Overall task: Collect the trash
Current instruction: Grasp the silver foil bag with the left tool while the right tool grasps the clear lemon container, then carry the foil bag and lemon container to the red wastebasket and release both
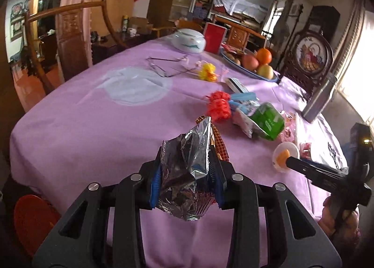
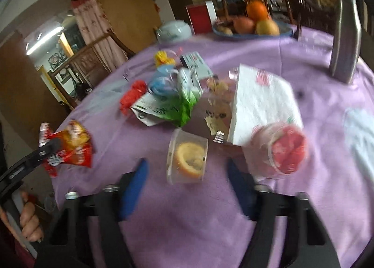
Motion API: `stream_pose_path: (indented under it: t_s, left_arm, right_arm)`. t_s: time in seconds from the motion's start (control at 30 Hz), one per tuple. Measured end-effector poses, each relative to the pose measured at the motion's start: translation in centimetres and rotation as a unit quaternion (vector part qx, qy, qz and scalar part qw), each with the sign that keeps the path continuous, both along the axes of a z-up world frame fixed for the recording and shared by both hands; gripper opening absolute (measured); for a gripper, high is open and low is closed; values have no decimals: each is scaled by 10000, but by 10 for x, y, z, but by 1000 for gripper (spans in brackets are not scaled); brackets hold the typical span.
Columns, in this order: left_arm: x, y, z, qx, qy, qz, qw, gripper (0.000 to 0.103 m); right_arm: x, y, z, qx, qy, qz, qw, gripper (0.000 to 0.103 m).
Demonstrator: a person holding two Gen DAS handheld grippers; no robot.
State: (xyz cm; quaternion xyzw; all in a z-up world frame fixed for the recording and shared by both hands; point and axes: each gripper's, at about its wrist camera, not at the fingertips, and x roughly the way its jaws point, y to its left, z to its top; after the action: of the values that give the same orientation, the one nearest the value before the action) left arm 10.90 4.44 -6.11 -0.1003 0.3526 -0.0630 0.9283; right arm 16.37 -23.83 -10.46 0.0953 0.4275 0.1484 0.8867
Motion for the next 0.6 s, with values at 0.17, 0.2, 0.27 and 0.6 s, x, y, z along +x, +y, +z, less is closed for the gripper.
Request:
stream_pose_path:
  t_s: [0.17, 0.2, 0.27, 0.6]
  left_arm:
    - [-13, 28, 7, -74, -105, 219, 9997, 37]
    - [-17, 34, 9, -106, -133, 265, 9995, 37]
    - [-23, 46, 12, -148, -173, 349, 9991, 37]
    - [-80, 130, 14, -53, -270, 1193, 9925, 37]
  right_arm:
    - [-23, 1, 21, 290, -547, -89, 9980, 31]
    - [-26, 2, 26, 339, -596, -36, 9976, 31]
    - [-30, 7, 33, 355, -664, 52, 9971, 31]
    - [-46, 73, 50, 642, -685, 876, 9917, 31]
